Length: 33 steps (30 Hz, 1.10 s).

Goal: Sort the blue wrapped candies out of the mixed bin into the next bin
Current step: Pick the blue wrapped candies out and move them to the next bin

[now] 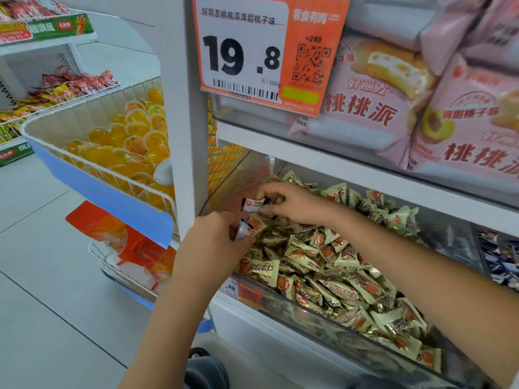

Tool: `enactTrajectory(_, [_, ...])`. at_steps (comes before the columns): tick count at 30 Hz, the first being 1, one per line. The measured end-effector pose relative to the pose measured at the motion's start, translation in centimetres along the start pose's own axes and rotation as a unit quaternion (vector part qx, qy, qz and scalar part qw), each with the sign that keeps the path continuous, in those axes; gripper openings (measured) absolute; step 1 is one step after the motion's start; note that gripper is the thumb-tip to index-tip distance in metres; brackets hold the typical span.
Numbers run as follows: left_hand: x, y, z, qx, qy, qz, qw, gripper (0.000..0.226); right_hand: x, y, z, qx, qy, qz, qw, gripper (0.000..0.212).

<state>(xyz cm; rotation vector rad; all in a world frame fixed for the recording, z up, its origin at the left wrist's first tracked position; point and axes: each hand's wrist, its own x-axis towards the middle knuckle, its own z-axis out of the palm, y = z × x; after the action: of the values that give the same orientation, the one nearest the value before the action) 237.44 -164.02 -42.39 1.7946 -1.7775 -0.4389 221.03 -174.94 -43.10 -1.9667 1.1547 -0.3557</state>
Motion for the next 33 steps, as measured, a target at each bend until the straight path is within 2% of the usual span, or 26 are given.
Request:
enactTrajectory(3, [0.1, 0.0, 0.0, -0.013, 0.006, 0.000, 1.000, 0.041, -1.6, -0.6, -0.4, 0.009, 0.035, 0.023, 0.999, 0.021])
enactTrajectory(7, [0.1, 0.6, -0.3, -0.039, 0.034, 0.026, 0.998, 0.046, -5.5, -2.3, -1.2, 0.101, 0.094, 0.085, 0.987, 0.035])
enactTrajectory(10, [-0.2, 2.0, -0.2, -0.117, 0.045, 0.048, 0.991, 0.034, -9.2, -3.7, -1.2, 0.099, 0.117, 0.085, 0.984, 0.035])
enactTrajectory(12, [-1.0, 3.8, 0.1, -0.194, 0.016, 0.052, 0.979, 0.017, -12.0, -4.4, -1.3, 0.102, 0.146, 0.083, 0.981, 0.027])
enactTrajectory(14, [-2.1, 6.1, 0.5, -0.263, -0.025, 0.061, 0.963, 0.006, -15.2, -4.6, -1.4, 0.075, 0.207, 0.074, 0.973, 0.018])
enactTrajectory(16, [-3.2, 8.9, 1.4, -0.292, -0.056, 0.098, 0.950, 0.009, -19.4, -3.9, -1.8, -0.006, 0.299, 0.079, 0.951, 0.015])
enactTrajectory(19, [-4.9, 14.1, 4.5, -0.304, -0.108, 0.156, 0.934, 0.019, -26.9, -2.0, -2.4, -0.073, 0.450, 0.152, 0.877, 0.013])
enactTrajectory(21, [-6.0, 17.7, 7.0, -0.283, -0.140, 0.195, 0.929, 0.020, -30.9, 0.1, -2.9, -0.101, 0.500, 0.205, 0.835, 0.015])
enactTrajectory(24, [-7.3, 21.3, 9.1, -0.192, -0.177, 0.240, 0.935, 0.036, -34.4, 2.4, -3.8, -0.113, 0.451, 0.273, 0.842, 0.037])
enactTrajectory(26, [-7.5, 21.4, 8.8, -0.172, -0.166, 0.237, 0.942, 0.040, -35.6, 3.3, -4.3, -0.141, 0.417, 0.297, 0.847, 0.050])
enactTrajectory(29, [-7.3, 18.6, 7.5, -0.198, -0.129, 0.194, 0.952, 0.035, -35.1, 3.8, -4.4, -0.199, 0.393, 0.251, 0.862, 0.044])
enactTrajectory(31, [-7.6, 15.7, 6.5, -0.217, -0.093, 0.155, 0.959, 0.030, -33.1, 4.4, -3.8, -0.221, 0.299, 0.203, 0.906, 0.044])
enactTrajectory(33, [-8.4, 13.0, 5.6, -0.215, -0.056, 0.128, 0.967, 0.028, -30.6, 5.8, -2.8, -0.257, 0.130, 0.206, 0.935, 0.060])
